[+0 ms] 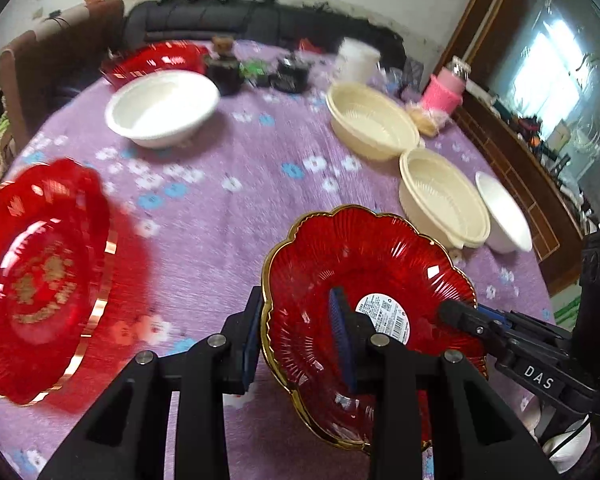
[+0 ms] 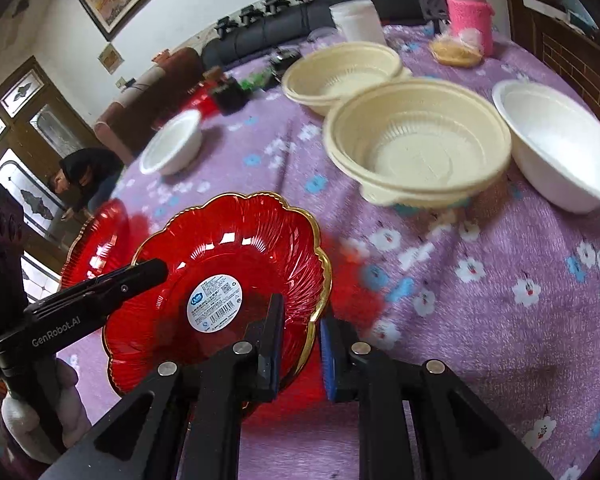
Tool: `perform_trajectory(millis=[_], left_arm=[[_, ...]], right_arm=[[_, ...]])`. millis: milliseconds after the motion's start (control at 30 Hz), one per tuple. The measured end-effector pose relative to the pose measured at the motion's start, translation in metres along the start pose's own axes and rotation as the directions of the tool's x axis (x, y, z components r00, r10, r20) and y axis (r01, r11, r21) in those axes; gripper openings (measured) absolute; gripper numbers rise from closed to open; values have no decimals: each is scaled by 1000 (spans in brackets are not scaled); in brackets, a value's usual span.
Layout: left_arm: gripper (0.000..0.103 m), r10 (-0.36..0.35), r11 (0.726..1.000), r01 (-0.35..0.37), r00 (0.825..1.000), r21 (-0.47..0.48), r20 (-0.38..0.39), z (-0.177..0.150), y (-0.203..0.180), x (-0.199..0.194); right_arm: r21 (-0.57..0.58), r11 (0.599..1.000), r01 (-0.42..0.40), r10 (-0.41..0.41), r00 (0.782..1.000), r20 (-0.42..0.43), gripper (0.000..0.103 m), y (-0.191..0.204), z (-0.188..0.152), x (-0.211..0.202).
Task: Organize plates and bowls
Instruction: 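Carry the stickered red plate over the red wedding plate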
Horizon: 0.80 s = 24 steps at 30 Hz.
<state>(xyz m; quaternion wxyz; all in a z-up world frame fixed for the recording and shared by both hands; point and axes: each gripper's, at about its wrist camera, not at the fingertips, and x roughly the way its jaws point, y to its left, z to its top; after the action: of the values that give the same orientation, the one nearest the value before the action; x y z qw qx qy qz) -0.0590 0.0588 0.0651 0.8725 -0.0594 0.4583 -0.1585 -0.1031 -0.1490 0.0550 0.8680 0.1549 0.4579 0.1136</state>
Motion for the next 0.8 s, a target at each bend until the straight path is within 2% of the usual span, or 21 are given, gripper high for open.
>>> perform_trajectory(millis=[200,433,633,800], left_arm=[[31,43,998,-38,995,-57,92,6,35,-40],[31,146,975,-116,978,-189,151,8,107,-73],[31,227,940,-174,961,-293,159,5,170,-87],[31,255,916,-202,960,-346,115,-1,210,-76]], right_arm=[[-55,997,-53,54,998,9,18,43,13,6],[-176,977,-120,119,993,-19,18,124,26,33],[-252,952,-175,167,984,-55,18,187,39,64],[-310,936,-168,149,985,-83,18,222,41,92]])
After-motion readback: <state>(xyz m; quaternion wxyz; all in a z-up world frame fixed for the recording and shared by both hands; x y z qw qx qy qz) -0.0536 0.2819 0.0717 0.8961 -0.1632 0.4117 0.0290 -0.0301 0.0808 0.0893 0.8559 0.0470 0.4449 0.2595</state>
